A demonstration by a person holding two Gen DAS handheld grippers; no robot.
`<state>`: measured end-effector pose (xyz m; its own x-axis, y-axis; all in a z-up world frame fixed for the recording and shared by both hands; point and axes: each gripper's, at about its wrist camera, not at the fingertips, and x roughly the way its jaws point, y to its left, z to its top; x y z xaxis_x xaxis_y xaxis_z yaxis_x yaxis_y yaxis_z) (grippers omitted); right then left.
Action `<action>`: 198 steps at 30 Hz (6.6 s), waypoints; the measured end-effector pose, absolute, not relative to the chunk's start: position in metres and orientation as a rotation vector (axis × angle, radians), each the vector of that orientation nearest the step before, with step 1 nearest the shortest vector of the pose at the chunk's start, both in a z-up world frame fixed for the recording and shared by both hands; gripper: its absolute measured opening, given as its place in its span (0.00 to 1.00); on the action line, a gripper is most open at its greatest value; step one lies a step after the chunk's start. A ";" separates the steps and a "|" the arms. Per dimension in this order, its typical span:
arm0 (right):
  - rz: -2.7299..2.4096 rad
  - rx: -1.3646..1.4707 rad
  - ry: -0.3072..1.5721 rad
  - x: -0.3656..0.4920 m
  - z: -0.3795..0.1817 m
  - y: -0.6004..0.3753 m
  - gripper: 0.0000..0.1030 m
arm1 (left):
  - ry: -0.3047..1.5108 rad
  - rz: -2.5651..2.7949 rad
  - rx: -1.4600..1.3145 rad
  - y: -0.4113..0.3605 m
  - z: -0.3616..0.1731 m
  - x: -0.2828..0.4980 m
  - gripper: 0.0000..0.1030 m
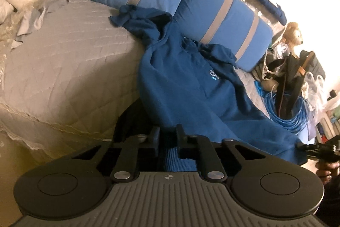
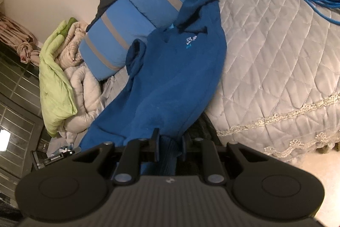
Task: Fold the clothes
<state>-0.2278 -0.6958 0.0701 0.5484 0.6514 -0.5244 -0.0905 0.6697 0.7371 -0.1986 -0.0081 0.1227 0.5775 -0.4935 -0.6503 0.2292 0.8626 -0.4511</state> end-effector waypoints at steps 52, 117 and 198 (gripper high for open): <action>0.247 0.157 0.678 -0.133 0.224 -0.624 1.00 | 0.591 -0.441 0.169 -0.074 0.298 -0.189 0.74; 0.098 0.078 0.553 0.051 0.148 -0.611 1.00 | 0.509 -0.368 0.055 -0.244 0.110 0.000 0.81; -0.346 0.081 0.506 0.046 0.165 -0.769 0.08 | 0.574 -0.460 0.061 -0.248 0.086 0.003 0.81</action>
<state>0.0461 -0.7694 0.1650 0.8179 -0.3043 -0.4883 0.3439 0.9389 -0.0091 0.0035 -0.2485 0.0855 0.7414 -0.4030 -0.5366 0.4365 0.8970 -0.0705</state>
